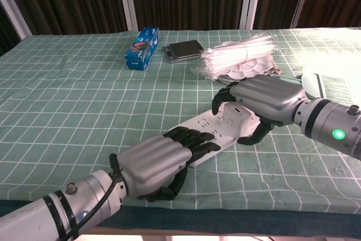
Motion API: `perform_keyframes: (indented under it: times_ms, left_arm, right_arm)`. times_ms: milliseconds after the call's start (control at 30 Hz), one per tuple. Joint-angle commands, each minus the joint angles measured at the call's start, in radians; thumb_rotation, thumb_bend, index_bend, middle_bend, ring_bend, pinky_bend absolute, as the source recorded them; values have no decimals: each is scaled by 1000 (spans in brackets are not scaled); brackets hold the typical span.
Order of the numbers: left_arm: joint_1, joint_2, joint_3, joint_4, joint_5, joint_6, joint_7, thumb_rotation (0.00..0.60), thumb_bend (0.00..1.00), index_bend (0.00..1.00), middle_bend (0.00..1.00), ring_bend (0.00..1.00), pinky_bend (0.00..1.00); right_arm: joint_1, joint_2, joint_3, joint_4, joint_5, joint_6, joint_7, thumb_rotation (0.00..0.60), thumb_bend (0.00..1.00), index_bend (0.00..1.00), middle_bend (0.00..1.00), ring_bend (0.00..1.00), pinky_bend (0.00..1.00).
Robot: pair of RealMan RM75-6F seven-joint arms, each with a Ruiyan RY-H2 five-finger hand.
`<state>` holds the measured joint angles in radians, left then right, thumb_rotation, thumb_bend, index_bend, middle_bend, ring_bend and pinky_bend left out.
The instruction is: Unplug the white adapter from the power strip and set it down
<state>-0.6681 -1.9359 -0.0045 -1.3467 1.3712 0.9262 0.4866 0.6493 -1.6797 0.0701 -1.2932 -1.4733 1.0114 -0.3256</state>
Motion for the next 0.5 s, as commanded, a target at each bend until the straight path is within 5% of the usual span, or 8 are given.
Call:
perform_keyframes:
  times_ms: [33,500]
  left_arm:
    - [-1,-3,0,5,0,-2,3,600,901,0,0,0,46]
    - [-2,-13,7,26,3,-7,14,600,900,0,0,0,46]
  right_arm:
    - [0,1,-1,1,2,-1,-2,600,358,479,382,277,360]
    - [0,3,-2,-6,1,11,7,600,446,628,451,384,438]
